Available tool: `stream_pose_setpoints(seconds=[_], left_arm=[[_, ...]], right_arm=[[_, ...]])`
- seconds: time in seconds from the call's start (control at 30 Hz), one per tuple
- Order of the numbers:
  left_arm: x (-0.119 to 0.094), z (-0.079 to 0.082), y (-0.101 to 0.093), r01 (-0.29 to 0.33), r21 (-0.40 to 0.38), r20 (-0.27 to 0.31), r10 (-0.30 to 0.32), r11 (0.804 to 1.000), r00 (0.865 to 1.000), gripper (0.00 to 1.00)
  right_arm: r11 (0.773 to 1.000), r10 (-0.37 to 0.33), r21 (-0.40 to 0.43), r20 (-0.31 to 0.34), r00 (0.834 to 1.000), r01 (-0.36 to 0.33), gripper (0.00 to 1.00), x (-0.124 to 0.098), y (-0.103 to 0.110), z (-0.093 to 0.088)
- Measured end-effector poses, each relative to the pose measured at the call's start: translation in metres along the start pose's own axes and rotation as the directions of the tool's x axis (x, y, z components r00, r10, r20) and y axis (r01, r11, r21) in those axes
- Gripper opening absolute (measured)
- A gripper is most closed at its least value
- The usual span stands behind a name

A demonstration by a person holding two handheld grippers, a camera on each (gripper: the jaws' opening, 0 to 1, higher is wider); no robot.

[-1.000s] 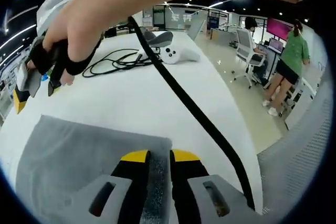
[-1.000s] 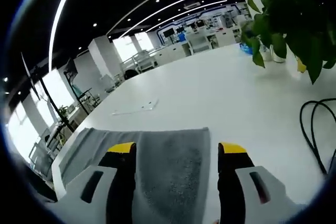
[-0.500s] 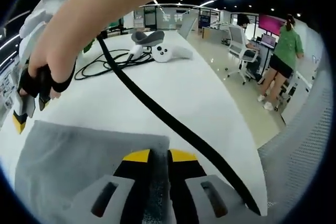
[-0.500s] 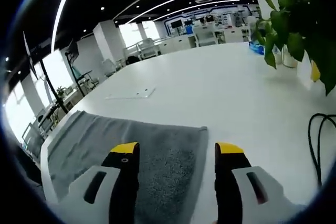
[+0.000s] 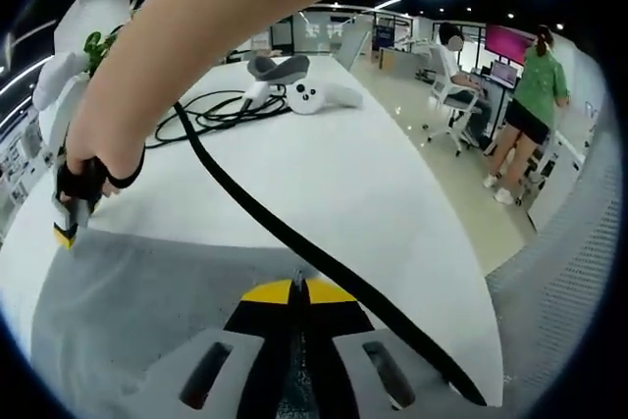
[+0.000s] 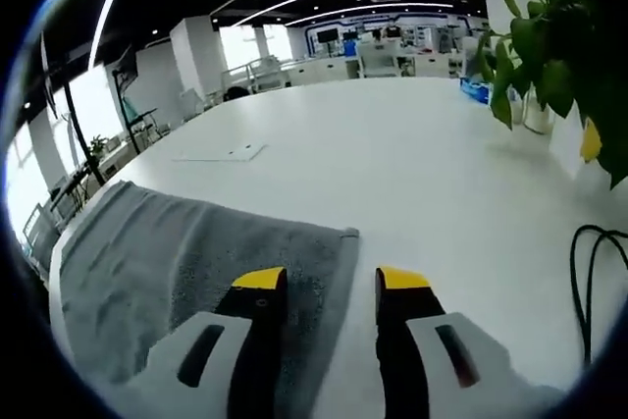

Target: Fold the towel on the table until its edges align and the towel forms a compact rectangular stack.

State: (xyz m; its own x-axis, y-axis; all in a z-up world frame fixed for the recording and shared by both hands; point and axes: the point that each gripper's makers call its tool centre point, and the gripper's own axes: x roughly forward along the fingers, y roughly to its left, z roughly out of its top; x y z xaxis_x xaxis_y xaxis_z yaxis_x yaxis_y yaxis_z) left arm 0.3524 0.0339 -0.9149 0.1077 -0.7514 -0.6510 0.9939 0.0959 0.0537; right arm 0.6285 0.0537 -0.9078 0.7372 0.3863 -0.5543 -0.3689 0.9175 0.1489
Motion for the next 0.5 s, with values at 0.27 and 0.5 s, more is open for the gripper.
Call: stream_pose_setpoints(seconds=[0.27,0.5], left_arm=[[0.0,0.001,0.0,0.007,0.012,0.008,-0.007,1.0,1.0,0.02],[-0.001,0.002,-0.003,-0.063,0.078,0.023,0.061,0.995,0.998,0.01]], right_arm=[[0.972,0.019,-0.234,-0.007,1.0,-0.02,0.0,0.007,-0.003,-0.003],[0.978,0.025,-0.207,0.004,1.0,-0.023,0.0,0.012,-0.011,-0.005]])
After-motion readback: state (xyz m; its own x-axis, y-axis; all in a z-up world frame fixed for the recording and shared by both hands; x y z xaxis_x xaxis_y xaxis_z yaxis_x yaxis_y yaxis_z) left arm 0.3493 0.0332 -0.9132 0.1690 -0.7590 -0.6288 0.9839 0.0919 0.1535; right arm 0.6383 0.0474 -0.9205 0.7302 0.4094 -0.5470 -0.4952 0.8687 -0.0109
